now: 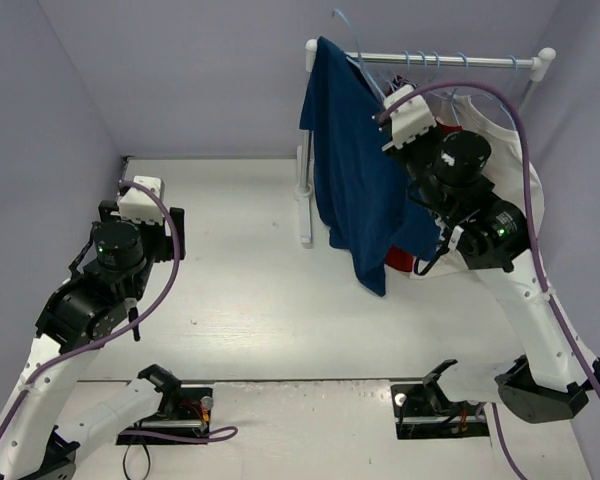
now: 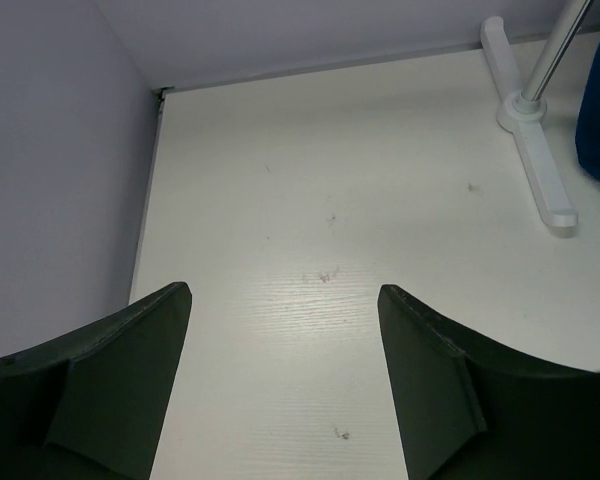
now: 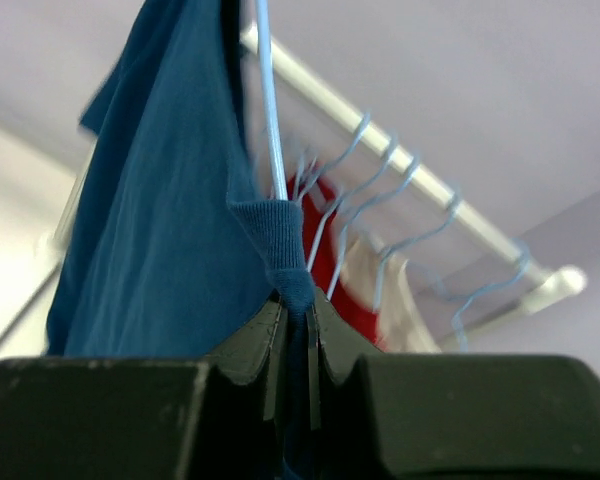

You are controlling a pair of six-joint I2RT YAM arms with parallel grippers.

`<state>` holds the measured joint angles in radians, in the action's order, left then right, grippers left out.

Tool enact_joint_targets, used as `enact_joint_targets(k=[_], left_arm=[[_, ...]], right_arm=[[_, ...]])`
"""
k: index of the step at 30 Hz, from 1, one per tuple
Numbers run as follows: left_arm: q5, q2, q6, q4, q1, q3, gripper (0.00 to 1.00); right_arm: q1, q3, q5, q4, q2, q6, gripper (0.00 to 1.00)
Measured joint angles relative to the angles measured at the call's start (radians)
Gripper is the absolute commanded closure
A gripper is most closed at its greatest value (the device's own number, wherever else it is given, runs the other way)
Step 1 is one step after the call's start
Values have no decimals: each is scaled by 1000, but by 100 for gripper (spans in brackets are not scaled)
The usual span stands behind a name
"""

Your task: Place the t-shirt on the hanger

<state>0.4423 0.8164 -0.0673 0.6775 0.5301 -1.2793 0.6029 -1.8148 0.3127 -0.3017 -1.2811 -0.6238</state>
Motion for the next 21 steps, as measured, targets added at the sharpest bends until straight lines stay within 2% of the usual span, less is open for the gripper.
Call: enact_joint_targets(k=[5, 10, 15, 21], left_arm=[[-13, -9, -18, 0, 0, 34, 29], [-34, -14, -45, 0, 0, 77, 29], [-50, -18, -64, -1, 0, 113, 29], [-54, -14, -75, -1, 0, 149, 29]], right_arm=[[-36, 256, 1, 65, 110, 68, 100], [-132, 439, -21, 116, 187, 172, 100], [-232, 536, -73, 129, 198, 260, 100], [-252, 566, -116, 126, 194, 310, 100]])
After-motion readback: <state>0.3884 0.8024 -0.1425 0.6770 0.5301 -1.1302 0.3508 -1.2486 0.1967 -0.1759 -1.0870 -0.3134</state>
